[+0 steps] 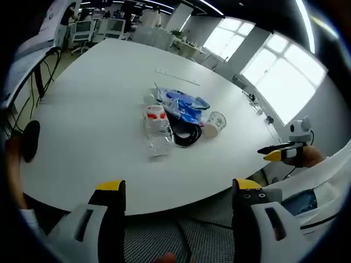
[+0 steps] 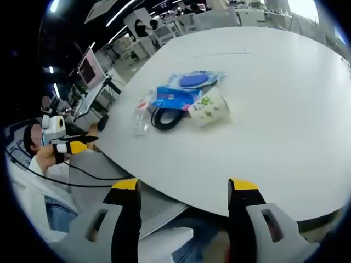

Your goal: Arrange the tabletop items into an orderly group along one side of the table until the central work area is clear of visible clutter.

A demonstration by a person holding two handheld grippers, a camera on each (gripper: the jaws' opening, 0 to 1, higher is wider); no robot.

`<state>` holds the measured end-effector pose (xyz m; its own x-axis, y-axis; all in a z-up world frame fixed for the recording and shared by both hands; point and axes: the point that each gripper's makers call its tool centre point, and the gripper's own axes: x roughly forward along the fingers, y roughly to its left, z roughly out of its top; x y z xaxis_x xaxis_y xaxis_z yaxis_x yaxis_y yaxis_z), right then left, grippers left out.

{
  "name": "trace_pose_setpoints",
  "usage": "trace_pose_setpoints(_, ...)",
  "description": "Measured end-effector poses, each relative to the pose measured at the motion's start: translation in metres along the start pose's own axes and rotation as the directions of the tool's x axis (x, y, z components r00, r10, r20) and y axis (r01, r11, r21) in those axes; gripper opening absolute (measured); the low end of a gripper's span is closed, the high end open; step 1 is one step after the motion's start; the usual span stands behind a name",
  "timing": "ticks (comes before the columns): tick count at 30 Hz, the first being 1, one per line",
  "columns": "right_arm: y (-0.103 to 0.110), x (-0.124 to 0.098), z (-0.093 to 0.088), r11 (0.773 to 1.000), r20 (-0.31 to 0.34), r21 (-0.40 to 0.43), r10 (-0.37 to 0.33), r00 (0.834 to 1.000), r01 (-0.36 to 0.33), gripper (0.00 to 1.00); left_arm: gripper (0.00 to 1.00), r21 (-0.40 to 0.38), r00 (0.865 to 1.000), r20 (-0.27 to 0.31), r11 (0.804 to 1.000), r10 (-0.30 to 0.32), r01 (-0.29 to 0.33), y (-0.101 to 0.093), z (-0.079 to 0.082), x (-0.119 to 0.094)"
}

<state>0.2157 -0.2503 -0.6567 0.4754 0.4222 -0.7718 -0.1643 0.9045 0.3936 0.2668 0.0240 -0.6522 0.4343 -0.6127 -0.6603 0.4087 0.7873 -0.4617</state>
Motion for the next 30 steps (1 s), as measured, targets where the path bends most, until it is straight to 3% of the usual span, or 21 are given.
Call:
trace_pose_setpoints(14, 0.003, 0.005, 0.009, 1.0, 0.019, -0.017, 0.002, 1.0, -0.002, 0.64, 0.81, -0.003, 1.0, 0.004, 1.0, -0.006, 0.006, 0.001, -0.002, 0.003)
trace_pose_setpoints(30, 0.001, 0.014, 0.009, 1.0, -0.015, -0.026, 0.01, 1.0, -0.011, 0.63, 0.8, -0.016, 1.0, -0.017, 1.0, 0.005, -0.005, 0.004, -0.007, 0.006)
